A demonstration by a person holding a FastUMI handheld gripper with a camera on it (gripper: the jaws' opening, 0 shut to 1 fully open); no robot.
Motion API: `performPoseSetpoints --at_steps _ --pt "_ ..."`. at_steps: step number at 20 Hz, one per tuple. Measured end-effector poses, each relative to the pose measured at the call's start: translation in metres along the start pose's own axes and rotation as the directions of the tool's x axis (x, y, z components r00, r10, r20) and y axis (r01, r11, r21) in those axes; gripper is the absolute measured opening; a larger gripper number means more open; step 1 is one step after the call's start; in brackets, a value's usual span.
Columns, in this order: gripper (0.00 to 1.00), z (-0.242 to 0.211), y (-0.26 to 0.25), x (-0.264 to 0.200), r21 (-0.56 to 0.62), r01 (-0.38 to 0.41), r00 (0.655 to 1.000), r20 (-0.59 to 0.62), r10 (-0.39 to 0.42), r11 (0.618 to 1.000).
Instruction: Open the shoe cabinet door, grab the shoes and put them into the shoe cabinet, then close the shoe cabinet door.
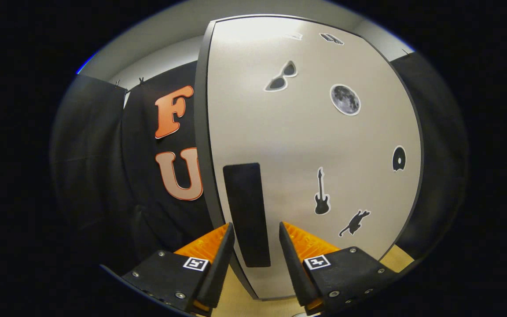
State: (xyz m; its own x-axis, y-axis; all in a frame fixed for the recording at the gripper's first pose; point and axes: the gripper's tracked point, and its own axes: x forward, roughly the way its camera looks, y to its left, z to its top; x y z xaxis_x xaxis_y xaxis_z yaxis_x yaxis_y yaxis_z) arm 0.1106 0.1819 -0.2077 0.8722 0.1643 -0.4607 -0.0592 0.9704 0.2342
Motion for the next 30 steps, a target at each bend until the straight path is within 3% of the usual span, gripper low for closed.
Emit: performPoseSetpoints --at_steps 8,16,20,24,28,30 --pt "0.25 -0.013 0.006 -0.002 -0.016 -0.002 0.999 -0.051 0.001 1.000" --pt "0.22 -0.014 -0.011 -0.053 -0.055 -0.056 0.997 -0.047 0.053 0.997" --pt "0.22 -0.015 -0.029 -0.075 -0.078 -0.020 0.999 -0.049 0.016 0.997" --pt "0.21 -0.014 -0.042 -0.090 -0.013 0.006 0.999 -0.043 -0.007 1.000" --pt "0.20 -0.010 -0.059 -0.098 -0.074 0.093 0.995 -0.016 -0.095 0.993" --pt "0.19 -0.007 -0.074 -0.104 -0.051 0.122 0.992 -0.018 -0.123 0.991"
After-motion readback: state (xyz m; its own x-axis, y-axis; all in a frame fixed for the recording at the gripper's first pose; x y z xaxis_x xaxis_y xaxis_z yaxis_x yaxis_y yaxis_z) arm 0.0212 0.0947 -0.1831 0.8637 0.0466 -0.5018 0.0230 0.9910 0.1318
